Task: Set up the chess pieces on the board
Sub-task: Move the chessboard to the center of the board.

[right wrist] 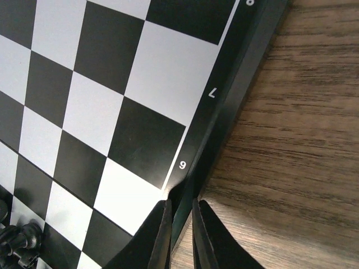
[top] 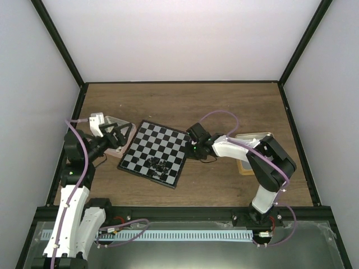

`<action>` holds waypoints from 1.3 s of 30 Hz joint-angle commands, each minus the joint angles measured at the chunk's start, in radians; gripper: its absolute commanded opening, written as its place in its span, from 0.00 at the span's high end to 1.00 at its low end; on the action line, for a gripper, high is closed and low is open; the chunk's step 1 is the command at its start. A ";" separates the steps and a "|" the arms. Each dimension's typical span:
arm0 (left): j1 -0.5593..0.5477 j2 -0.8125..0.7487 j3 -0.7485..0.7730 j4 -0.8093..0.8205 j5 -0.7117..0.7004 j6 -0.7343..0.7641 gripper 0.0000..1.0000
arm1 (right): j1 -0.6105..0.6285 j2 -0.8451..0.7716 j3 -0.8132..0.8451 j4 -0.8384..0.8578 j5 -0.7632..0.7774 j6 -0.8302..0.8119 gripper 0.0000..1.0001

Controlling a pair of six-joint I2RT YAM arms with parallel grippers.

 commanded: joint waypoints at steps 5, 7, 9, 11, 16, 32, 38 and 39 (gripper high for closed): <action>0.008 0.004 -0.010 0.003 -0.029 0.000 0.00 | 0.011 0.013 0.002 -0.125 0.147 0.003 0.90; 0.008 0.012 -0.009 -0.002 -0.033 0.001 0.00 | 0.011 0.003 -0.013 -0.133 0.165 -0.003 0.90; 0.008 0.026 -0.008 -0.007 -0.024 0.003 0.00 | 0.010 -0.005 -0.028 -0.142 0.180 -0.004 0.90; 0.007 0.035 -0.009 -0.014 -0.024 0.005 0.00 | 0.011 -0.016 -0.043 -0.147 0.191 -0.004 0.90; 0.008 0.068 -0.008 -0.039 -0.034 0.017 0.00 | 0.007 -0.059 -0.087 -0.161 0.229 0.001 0.90; 0.007 0.230 -0.019 -0.118 -0.113 0.000 0.00 | -0.090 -0.232 -0.249 -0.151 0.254 -0.158 0.90; -0.035 0.281 -0.047 -0.102 -0.140 -0.040 0.03 | -0.170 -0.284 -0.288 -0.137 0.232 -0.208 0.90; -0.054 0.292 -0.053 -0.095 -0.147 -0.048 0.04 | -0.178 -0.291 -0.290 -0.130 0.215 -0.210 0.90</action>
